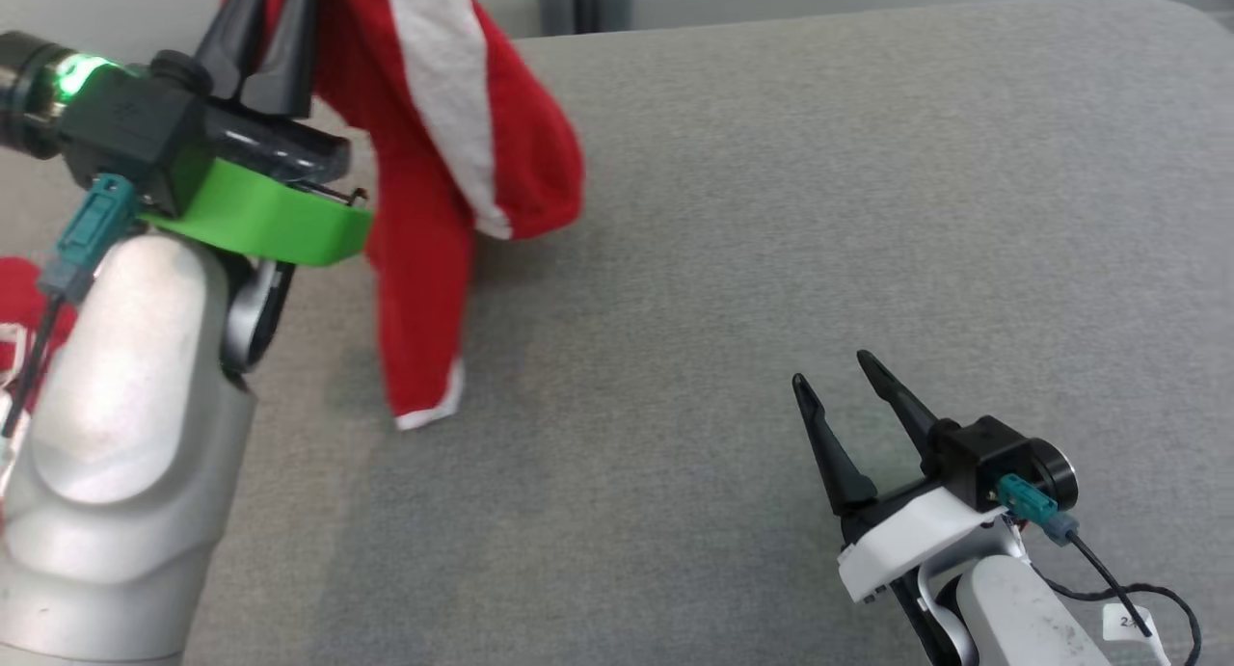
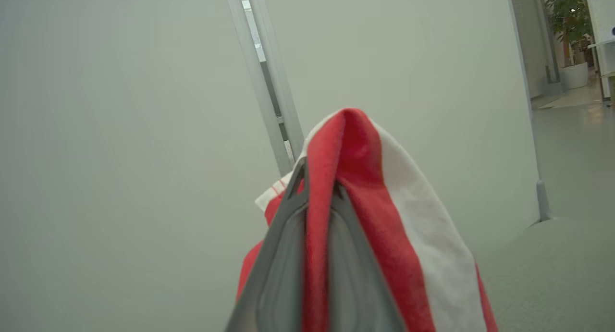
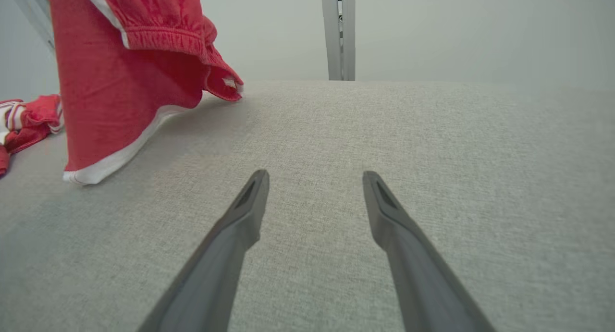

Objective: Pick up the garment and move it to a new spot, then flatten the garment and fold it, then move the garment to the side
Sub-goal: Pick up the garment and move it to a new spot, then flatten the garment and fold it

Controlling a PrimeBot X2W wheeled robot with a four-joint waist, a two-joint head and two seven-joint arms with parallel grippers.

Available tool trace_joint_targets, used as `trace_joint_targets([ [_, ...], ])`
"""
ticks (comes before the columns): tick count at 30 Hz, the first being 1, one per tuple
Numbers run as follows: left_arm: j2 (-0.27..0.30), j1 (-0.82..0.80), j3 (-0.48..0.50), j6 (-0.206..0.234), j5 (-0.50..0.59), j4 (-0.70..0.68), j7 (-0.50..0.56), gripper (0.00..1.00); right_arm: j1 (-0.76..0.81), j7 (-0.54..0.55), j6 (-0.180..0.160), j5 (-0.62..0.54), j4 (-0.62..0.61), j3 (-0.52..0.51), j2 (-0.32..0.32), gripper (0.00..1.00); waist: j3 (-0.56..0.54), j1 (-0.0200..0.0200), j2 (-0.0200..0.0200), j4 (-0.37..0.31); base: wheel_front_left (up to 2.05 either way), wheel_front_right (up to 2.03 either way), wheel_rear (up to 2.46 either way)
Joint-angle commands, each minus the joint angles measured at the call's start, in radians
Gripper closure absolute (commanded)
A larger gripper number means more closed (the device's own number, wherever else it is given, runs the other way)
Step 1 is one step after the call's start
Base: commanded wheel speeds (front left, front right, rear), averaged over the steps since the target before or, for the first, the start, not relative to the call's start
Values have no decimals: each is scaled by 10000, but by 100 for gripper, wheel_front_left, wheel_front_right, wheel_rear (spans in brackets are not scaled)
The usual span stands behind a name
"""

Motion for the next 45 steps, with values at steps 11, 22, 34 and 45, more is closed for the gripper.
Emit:
trace_joint_targets([
  [11, -1161, 1854, 182, 42, -370, 1034, -10, 100, 609, -3, -13, -55, -107, -295, -31, 0, -602, 0, -1, -1684, 0, 0, 0],
  [22, -1531, 5191, 1512, 359, 849, 2211, -10, 0, 774, -5, -13, -14, 70, -504, -32, 0, -1038, 0, -1, -1227, 0, 0, 0],
  [34, -2058, 7296, 3210, 612, 1523, 1735, -10, 0, 1291, -5, -13, 61, 186, -591, -32, 0, -1819, 0, -1, -882, 0, 0, 0],
  [45, -2546, 7483, 3486, 342, 1677, 1240, -10, 0, 1257, -3, -13, 82, 336, -255, -31, 0, -1571, 0, -1, -485, 0, 0, 0],
])
